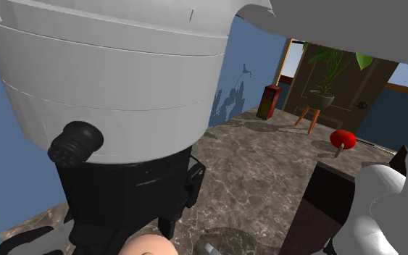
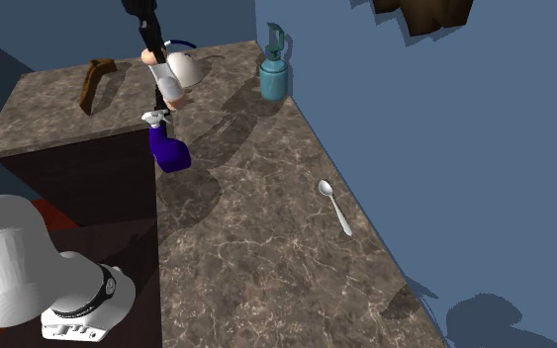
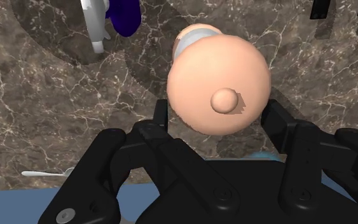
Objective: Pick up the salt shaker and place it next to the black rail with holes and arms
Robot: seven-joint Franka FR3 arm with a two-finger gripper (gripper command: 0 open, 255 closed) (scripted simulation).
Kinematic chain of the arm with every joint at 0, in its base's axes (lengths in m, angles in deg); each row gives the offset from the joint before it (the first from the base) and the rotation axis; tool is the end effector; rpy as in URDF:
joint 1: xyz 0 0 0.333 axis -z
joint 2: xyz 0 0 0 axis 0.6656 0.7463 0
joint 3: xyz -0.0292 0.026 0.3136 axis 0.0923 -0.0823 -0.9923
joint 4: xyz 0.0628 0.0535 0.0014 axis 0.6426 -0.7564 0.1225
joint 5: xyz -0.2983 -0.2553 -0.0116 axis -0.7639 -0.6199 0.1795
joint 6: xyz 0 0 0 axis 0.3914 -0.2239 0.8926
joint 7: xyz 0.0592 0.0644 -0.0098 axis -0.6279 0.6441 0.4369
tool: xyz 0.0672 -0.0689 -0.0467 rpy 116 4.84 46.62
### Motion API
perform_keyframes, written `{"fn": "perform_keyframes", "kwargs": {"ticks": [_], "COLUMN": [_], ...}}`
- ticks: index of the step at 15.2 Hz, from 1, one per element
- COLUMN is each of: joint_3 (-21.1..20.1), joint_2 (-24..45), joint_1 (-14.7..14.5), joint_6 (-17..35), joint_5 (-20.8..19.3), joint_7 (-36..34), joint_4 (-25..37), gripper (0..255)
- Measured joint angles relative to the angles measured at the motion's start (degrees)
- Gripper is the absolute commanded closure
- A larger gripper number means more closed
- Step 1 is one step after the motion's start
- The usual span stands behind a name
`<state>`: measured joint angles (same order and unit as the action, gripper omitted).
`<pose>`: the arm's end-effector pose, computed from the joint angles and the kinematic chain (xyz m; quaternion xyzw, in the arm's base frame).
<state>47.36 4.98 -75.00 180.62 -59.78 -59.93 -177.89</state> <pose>0.2061 0.5169 0.5794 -0.9978 -0.0580 -0.0317 0.0063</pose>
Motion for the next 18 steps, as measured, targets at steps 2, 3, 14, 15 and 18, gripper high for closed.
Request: {"fn": "perform_keyframes", "kwargs": {"ticks": [2, 3, 14, 15, 18], "joint_3": [0.0, 0.0, -0.1, 0.0, -0.2], "joint_2": [-0.1, -0.1, 0.3, 0.2, 0.6], "joint_1": [0.0, 0.0, -0.1, 0.0, -0.1], "joint_6": [1.5, 2.2, 10.7, 11.5, 13.8], "joint_5": [0.1, 0.1, -0.3, -0.2, -0.5], "joint_7": [0.0, 0.0, -0.7, -0.5, -0.9], "joint_4": [-1.6, -2.3, -10.5, -11.4, -13.3], "gripper": [255, 255, 255, 255, 255]}}
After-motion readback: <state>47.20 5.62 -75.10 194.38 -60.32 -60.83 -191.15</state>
